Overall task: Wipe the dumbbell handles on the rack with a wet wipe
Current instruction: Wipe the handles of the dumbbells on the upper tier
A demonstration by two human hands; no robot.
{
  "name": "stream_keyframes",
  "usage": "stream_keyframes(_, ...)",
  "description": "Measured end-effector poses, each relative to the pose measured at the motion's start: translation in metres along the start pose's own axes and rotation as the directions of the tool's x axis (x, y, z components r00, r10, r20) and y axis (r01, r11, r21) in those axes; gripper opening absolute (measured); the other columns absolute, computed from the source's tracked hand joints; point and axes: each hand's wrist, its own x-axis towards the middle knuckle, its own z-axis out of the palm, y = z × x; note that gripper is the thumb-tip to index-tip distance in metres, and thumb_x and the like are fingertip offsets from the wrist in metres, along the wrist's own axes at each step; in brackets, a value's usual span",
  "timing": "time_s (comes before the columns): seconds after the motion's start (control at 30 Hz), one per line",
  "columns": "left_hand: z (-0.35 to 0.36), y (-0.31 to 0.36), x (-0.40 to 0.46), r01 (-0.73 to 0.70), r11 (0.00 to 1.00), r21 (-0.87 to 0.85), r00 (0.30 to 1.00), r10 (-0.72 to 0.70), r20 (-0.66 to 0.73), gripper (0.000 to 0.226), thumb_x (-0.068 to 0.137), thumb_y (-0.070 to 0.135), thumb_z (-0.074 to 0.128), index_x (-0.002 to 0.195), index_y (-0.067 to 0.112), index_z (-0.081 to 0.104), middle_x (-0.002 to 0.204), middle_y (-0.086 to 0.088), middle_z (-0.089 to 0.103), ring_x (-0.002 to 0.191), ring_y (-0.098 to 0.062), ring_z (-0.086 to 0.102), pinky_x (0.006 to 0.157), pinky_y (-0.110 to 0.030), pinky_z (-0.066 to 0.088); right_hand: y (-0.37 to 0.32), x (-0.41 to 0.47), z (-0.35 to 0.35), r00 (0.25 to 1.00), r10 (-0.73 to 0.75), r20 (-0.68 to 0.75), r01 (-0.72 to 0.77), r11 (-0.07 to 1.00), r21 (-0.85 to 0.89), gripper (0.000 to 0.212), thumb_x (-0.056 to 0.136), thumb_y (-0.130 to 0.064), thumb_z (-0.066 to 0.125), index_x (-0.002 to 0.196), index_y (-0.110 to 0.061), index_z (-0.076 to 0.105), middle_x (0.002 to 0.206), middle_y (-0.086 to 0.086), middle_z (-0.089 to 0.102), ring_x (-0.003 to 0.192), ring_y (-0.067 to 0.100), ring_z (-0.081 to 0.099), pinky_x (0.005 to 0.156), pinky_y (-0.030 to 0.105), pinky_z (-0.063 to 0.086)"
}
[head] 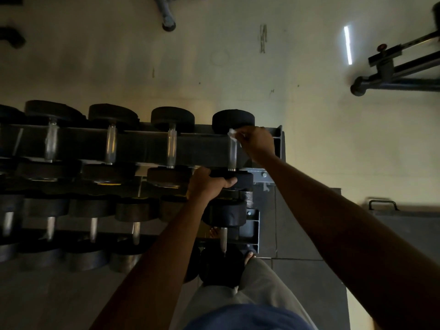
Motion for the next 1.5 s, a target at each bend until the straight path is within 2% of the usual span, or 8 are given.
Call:
stream_keyframes(0.3,0.000,0.002,-0.001,0.042,0.999,0.004,0.999,-0.042,0.002,0.084,0.050,0.071,0.093,0.119,0.030,0.070,0.122,0.003,0.069,0.114,-0.026,0.065,0.099,-0.045,0.055,-0.031,0.002,0.001,0.998,-0.047,0.051,0.060,0.956,-0.288,0.033,0.106,-0.056,0.041,0.109,-0.036,0.066,0.073,-0.004,0.060,0.061,0.009,0.054,0.055,0.026,0.044)
stream_keyframes(0.5,-0.001,0.003,-0.004,0.043,0.999,-0.022,0.999,-0.043,0.000,0.074,0.064,0.059,0.096,0.123,0.026,0.067,0.128,0.000,0.066,0.122,-0.028,0.061,0.106,-0.048,0.052,-0.063,0.008,0.012,0.990,-0.024,0.140,0.089,0.873,-0.479,0.021,0.107,-0.028,0.052,0.105,-0.017,0.069,0.074,0.001,0.058,0.071,0.016,0.060,0.067,0.031,0.049)
stream_keyframes(0.63,0.000,0.004,-0.005,0.038,0.999,-0.008,0.999,-0.038,-0.006,0.068,0.062,0.061,0.096,0.114,0.028,0.067,0.126,-0.002,0.068,0.119,-0.029,0.063,0.105,-0.050,0.053,-0.052,0.003,0.020,0.998,0.045,0.046,-0.028,0.945,-0.326,0.024,0.107,-0.037,0.049,0.106,-0.022,0.069,0.073,-0.002,0.056,0.069,0.015,0.057,0.065,0.030,0.045)
stream_keyframes(0.8,0.000,0.002,-0.004,0.028,0.999,-0.024,1.000,-0.028,-0.007,0.073,0.050,0.069,0.093,0.110,0.032,0.071,0.119,0.003,0.071,0.113,-0.025,0.066,0.101,-0.049,0.056,-0.029,-0.017,0.028,0.970,0.188,-0.151,-0.166,0.975,0.148,0.033,0.102,-0.060,0.047,0.103,-0.033,0.068,0.081,-0.009,0.065,0.070,0.006,0.061,0.062,0.026,0.049)
stream_keyframes(0.93,-0.002,0.002,0.000,0.031,0.998,-0.047,0.999,-0.030,0.016,0.062,0.060,0.057,0.098,0.107,0.026,0.072,0.106,0.005,0.071,0.104,-0.022,0.067,0.098,-0.045,0.058,-0.028,-0.014,0.032,0.914,0.404,-0.027,-0.330,0.783,0.528,0.032,0.092,-0.063,0.061,0.100,-0.033,0.068,0.097,-0.008,0.068,0.087,0.007,0.066,0.079,0.035,0.059)
stream_keyframes(1.13,-0.002,0.003,-0.004,0.041,0.998,-0.038,0.999,-0.041,-0.001,0.069,0.055,0.063,0.097,0.110,0.029,0.072,0.112,0.005,0.073,0.105,-0.021,0.067,0.099,-0.046,0.058,-0.035,-0.022,0.022,0.710,0.600,0.369,-0.593,0.225,0.773,0.026,0.100,-0.042,0.062,0.097,-0.017,0.069,0.098,0.010,0.073,0.092,0.025,0.072,0.086,0.041,0.062)
stream_keyframes(1.3,-0.002,0.004,-0.005,0.021,1.000,-0.015,1.000,-0.021,0.005,0.067,0.054,0.065,0.096,0.106,0.031,0.071,0.111,0.007,0.072,0.106,-0.021,0.067,0.098,-0.048,0.058,-0.032,0.005,0.017,0.541,0.602,0.587,-0.790,0.124,0.601,0.048,0.092,-0.057,0.065,0.109,-0.012,0.066,0.101,0.012,0.069,0.092,0.025,0.068,0.092,0.040,0.056)
stream_keyframes(1.5,-0.005,0.005,-0.006,0.042,0.999,0.004,0.999,-0.042,0.033,0.079,0.045,0.073,0.092,0.108,0.031,0.070,0.111,0.005,0.072,0.103,-0.022,0.067,0.094,-0.048,0.059,-0.025,-0.008,0.003,0.604,0.476,0.640,-0.722,-0.013,0.692,0.031,0.099,-0.041,0.064,0.109,-0.012,0.065,0.104,0.010,0.068,0.098,0.022,0.066,0.098,0.037,0.055)
